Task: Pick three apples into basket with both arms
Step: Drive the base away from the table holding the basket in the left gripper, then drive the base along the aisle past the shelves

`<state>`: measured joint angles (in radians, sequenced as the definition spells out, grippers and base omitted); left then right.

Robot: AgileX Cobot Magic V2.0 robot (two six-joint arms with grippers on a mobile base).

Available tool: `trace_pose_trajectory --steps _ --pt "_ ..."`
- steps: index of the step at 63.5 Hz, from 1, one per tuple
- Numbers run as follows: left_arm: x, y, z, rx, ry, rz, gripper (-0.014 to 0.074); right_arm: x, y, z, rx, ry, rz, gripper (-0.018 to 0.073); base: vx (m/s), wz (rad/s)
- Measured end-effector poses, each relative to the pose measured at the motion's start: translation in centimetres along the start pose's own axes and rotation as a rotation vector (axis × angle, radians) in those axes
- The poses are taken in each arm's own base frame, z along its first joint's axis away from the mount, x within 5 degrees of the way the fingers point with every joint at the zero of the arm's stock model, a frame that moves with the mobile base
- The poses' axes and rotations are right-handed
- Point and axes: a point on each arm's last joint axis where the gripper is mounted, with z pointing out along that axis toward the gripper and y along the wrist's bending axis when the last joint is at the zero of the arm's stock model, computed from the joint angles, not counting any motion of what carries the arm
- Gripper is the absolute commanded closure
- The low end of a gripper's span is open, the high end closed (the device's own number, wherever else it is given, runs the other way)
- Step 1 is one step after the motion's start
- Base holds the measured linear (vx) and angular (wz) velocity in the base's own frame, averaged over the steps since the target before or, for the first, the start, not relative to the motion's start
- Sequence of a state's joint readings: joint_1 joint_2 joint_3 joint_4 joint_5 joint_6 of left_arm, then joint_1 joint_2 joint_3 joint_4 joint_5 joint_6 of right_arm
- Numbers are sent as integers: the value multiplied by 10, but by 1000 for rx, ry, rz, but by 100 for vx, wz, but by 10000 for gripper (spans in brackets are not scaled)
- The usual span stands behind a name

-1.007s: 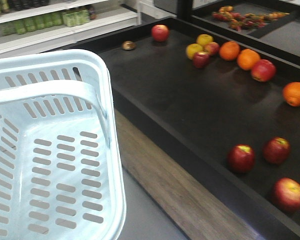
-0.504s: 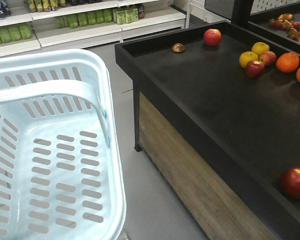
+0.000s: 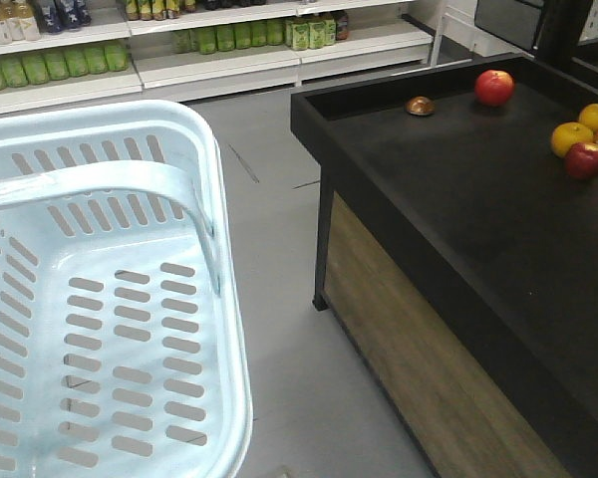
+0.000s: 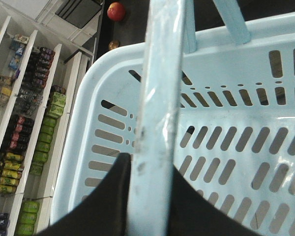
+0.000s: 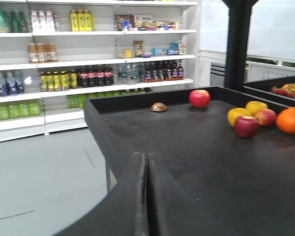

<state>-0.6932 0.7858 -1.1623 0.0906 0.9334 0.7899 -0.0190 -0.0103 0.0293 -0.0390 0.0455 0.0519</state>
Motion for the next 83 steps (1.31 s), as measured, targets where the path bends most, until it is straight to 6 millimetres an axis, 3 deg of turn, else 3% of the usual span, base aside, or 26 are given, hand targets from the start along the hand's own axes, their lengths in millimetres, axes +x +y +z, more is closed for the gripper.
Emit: trace_pose_trajectory --steps 83 --pt "0 0 0 0 0 0 604 0 0 0 0 0 0 568 7 25"
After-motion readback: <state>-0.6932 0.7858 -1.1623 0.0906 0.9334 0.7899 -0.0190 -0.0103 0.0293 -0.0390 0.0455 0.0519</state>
